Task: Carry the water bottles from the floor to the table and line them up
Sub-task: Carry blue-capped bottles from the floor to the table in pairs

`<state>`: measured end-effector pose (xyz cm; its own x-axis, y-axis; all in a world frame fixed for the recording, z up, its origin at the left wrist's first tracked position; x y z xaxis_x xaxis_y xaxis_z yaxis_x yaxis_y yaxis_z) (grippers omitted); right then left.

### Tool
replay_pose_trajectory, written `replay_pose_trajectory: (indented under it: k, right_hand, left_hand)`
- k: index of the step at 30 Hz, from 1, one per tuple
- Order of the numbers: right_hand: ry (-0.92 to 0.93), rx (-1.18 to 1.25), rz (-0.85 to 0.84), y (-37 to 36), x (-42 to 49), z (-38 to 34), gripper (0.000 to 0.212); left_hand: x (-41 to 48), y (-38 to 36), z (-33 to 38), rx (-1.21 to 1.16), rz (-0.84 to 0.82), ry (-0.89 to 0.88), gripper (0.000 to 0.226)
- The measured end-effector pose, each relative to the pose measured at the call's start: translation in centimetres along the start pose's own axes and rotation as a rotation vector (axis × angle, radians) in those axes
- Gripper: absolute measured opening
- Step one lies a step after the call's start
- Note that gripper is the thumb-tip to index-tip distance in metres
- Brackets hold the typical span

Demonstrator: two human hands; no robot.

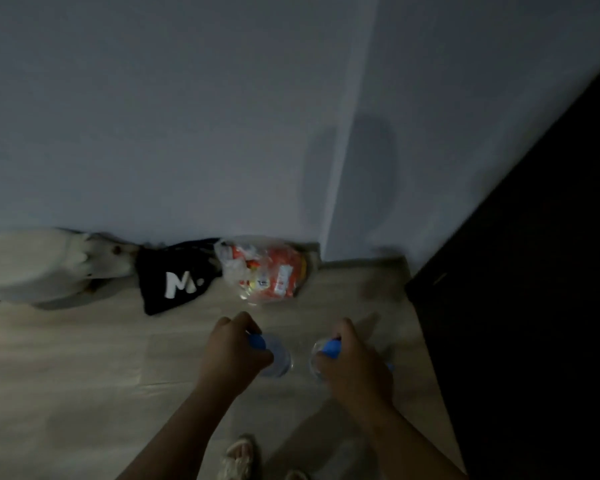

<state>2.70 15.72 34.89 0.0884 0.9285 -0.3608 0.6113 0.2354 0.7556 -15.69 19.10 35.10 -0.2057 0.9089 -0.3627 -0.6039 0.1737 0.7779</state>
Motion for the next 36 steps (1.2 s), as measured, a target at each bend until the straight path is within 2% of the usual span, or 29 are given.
replay_pose_trajectory:
  k: [7, 10, 13, 16, 22, 26, 36]
  right_hand:
    - [0.344, -0.145, -0.098, -1.6, -1.7, -14.3, 0.024]
    - [0.465, -0.2, -0.129, -4.3, -3.1, -21.1, 0.025]
    - [0.617, -0.216, -0.147, -7.7, -5.0, -28.3, 0.026]
    - [0.748, -0.219, -0.178, -11.6, -7.4, -35.7, 0.024]
    - [0.913, -0.206, -0.224, -20.0, -13.3, -49.8, 0.027]
    - [1.009, -0.143, -0.311, -25.5, -17.6, -58.1, 0.028]
    - [1.194, -0.124, -0.426, -37.4, -25.6, -74.1, 0.026]
  left_hand:
    - [-2.3, 13.5, -6.4, -0.032, 0.137, 0.08, 0.029]
    - [-3.9, 19.1, -11.4, -0.044, 0.216, 0.15, 0.032]
    - [-5.6, 24.6, -17.3, -0.065, 0.293, 0.233, 0.022]
    - [-7.6, 30.4, -23.5, -0.076, 0.367, 0.288, 0.023]
    - [-11.9, 40.8, -35.7, -0.079, 0.483, 0.392, 0.026]
    - [-14.9, 46.9, -42.9, -0.095, 0.583, 0.461, 0.026]
    - [-21.3, 57.6, -57.3, -0.23, 0.771, 0.641, 0.02]
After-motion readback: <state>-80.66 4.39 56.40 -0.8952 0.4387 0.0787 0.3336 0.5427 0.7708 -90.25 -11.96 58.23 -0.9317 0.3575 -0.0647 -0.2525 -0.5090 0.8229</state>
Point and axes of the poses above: each hand's wrist, its own x-axis towards the middle knuckle, its own y-axis out of the back of the hand, z = x × y, the point moved 6 cm from there along x, towards the middle knuckle, and after that the axes turned 8 degrees about y, right-handed, at the moved point
